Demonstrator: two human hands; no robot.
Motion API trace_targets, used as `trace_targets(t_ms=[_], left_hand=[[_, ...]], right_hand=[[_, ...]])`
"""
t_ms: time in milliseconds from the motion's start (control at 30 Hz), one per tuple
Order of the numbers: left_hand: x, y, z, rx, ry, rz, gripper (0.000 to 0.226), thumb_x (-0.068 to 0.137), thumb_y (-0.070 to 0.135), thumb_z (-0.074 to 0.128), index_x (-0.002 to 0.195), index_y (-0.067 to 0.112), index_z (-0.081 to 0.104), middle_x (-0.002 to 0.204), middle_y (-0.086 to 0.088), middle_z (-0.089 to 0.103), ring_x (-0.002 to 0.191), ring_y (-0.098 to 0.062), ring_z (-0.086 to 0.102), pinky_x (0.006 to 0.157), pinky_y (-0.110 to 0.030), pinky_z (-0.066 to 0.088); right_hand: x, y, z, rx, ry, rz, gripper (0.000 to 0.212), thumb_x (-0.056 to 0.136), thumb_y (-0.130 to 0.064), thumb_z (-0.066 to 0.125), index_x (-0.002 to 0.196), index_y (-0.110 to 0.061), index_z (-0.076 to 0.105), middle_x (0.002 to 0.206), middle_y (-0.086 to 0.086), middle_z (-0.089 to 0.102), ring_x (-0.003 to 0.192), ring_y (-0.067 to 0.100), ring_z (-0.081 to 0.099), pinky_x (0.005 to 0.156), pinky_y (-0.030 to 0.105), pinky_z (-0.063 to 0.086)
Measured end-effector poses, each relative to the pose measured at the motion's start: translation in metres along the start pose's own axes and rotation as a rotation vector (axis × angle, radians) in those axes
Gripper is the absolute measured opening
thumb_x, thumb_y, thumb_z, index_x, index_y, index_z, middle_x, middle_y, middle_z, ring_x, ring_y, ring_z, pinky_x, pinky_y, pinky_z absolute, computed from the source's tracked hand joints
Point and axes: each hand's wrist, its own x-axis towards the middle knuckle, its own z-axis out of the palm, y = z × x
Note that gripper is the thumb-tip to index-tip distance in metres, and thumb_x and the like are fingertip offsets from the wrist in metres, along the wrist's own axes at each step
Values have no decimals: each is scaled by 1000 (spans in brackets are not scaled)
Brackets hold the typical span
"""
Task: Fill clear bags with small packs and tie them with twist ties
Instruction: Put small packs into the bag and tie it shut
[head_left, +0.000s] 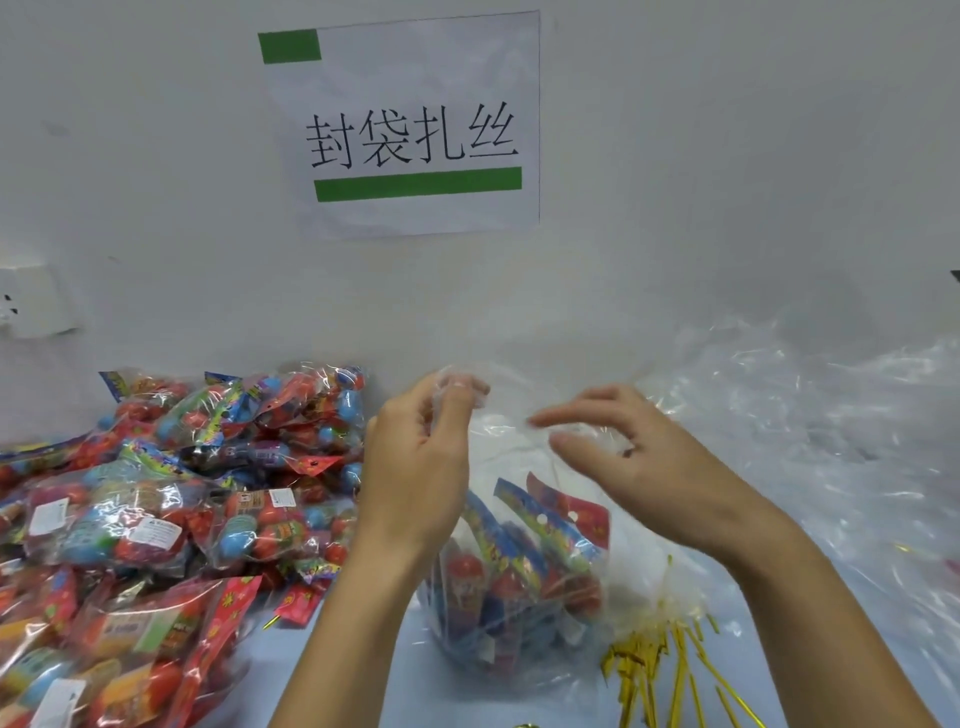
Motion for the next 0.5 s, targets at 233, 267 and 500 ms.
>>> trace_targets(t_ms=[233, 267, 500], left_hand=[[7, -1, -12, 68, 74, 4, 32, 103, 26, 48, 83, 18, 72, 82, 6, 73, 79, -11, 67, 75, -39, 55], [8, -3, -14, 71, 91, -7, 33, 103, 25, 48, 83, 18, 72, 82, 4, 73, 77, -12, 66, 72, -36, 54], [10, -4, -15, 43, 84, -14, 33, 104, 28, 47, 87, 18, 74, 83, 9, 74, 82, -4, 68, 70, -17, 48]], right_hand=[[-4, -8, -7, -189, 118, 73, 22, 79, -55, 74, 77, -35, 66, 116, -12, 49, 116, 7, 50, 96, 33, 44], [-4, -10, -10, -140, 191, 28, 21, 79, -50, 75, 76, -32, 64, 110, -12, 55, 109, 6, 57, 89, 30, 47], [-1, -19, -17, 240, 492, -92, 17, 89, -28, 74, 86, -20, 60, 89, -8, 70, 80, 0, 67, 68, 17, 46]])
